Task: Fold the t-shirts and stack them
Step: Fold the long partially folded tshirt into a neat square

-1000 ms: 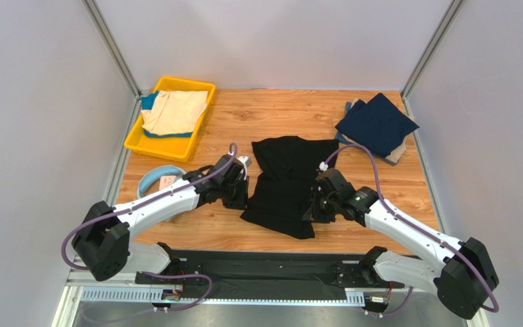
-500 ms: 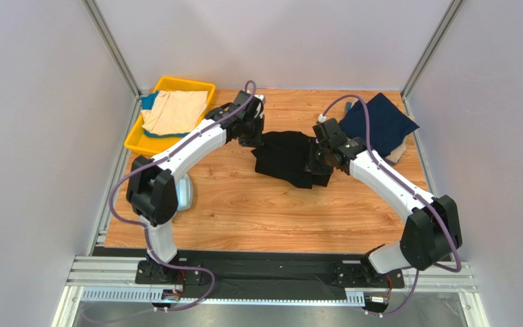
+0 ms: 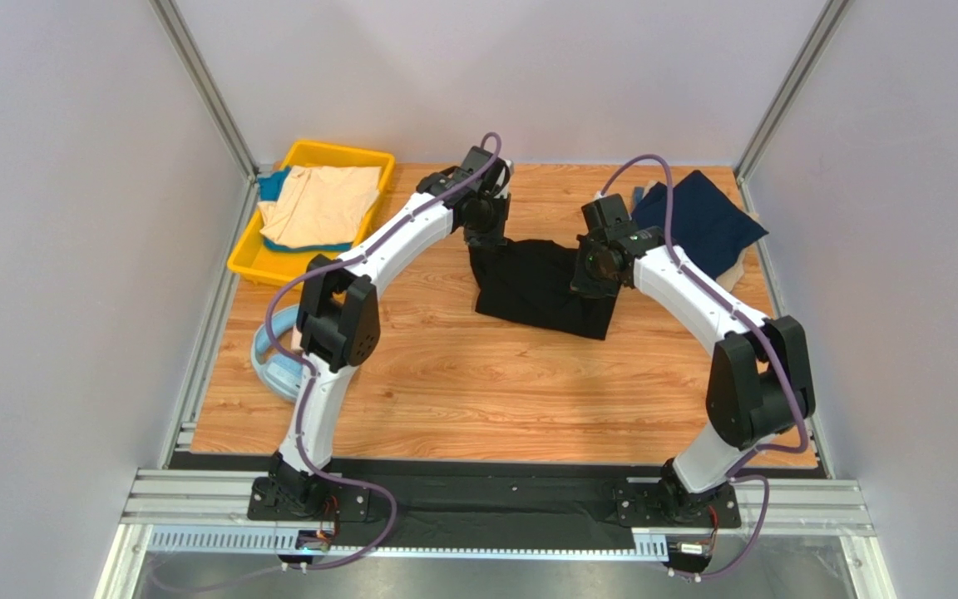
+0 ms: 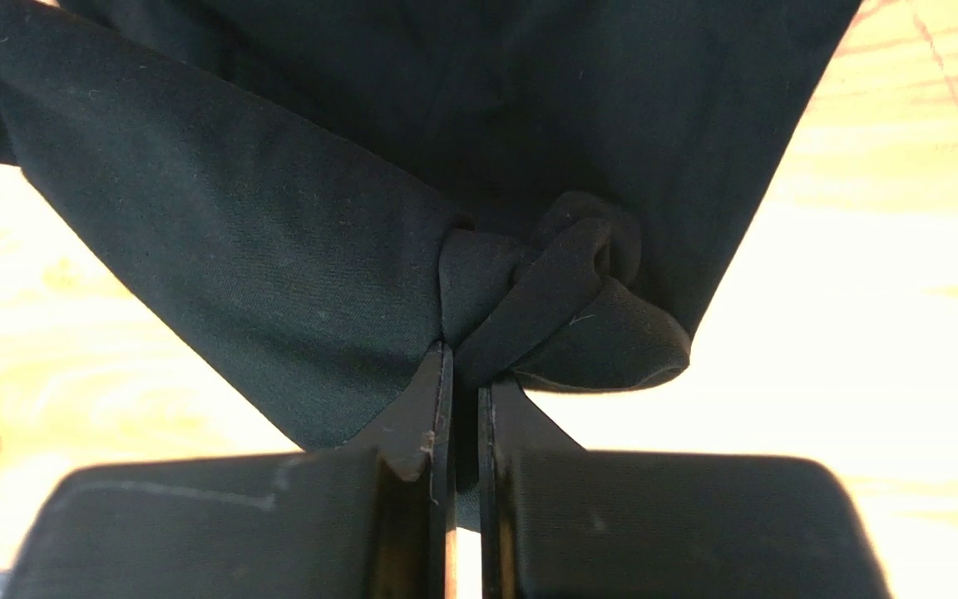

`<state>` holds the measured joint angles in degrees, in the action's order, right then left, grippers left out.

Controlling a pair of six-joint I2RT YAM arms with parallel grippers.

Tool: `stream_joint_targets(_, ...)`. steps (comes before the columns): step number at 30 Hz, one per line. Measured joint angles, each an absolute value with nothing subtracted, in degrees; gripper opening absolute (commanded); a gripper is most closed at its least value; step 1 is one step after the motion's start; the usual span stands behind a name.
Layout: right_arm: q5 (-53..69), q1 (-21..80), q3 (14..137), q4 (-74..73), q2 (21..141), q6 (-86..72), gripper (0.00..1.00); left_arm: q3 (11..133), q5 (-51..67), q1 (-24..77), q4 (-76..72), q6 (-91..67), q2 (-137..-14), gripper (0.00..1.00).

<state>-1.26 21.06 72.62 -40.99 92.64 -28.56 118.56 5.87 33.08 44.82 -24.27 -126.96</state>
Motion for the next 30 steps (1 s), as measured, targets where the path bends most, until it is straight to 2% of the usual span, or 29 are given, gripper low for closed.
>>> stream_joint_targets(9, -2.1, 18.6, 76.4, -37.9, 102.1, -28.8, 0.05, 127.3, 5.1, 32.1, 46.6, -24.3, -132.9, 0.0)
stream_joint_targets(12, -1.9, 17.6, 78.9, -37.2, 106.2, -29.1, 0.11, 128.4, 4.6, 31.7, 46.9, -24.3, -134.2, 0.0)
stream_joint_targets(13, -1.8, 17.3, 79.6, -37.0, 107.4, -29.2, 0.17, 128.8, 4.5, 31.6, 47.0, -24.3, -134.7, 0.0)
stream_joint_targets(14, -1.6, 16.9, 80.1, -37.0, 108.4, -29.3, 0.18, 129.4, 4.4, 31.6, 47.1, -24.3, -135.5, 0.0)
stream_joint_targets(18, -1.4, 16.1, 80.6, -36.8, 109.5, -30.2, 0.26, 132.0, 4.7, 31.2, 47.4, -24.1, -139.2, 0.16)
stream_joint_targets(19, -1.5, 15.9, 80.7, -36.8, 109.5, -30.3, 0.29, 133.1, 4.7, 31.0, 47.6, -24.2, -140.7, 0.2)
stream_joint_targets(20, -1.5, 15.7, 80.8, -36.8, 109.5, -30.5, 0.31, 133.7, 4.7, 30.9, 47.5, -24.1, -141.5, 0.3)
stream_joint_targets(22, -1.6, 15.4, 80.9, -36.9, 109.5, -30.9, 0.33, 135.6, 5.0, 30.6, 47.9, -24.0, -143.7, 0.37)
stream_joint_targets(30, -2.2, 12.9, 81.1, -37.1, 109.5, -33.6, 0.33, 137.1, 4.3, 28.8, 48.2, -24.8, -145.8, 0.42)
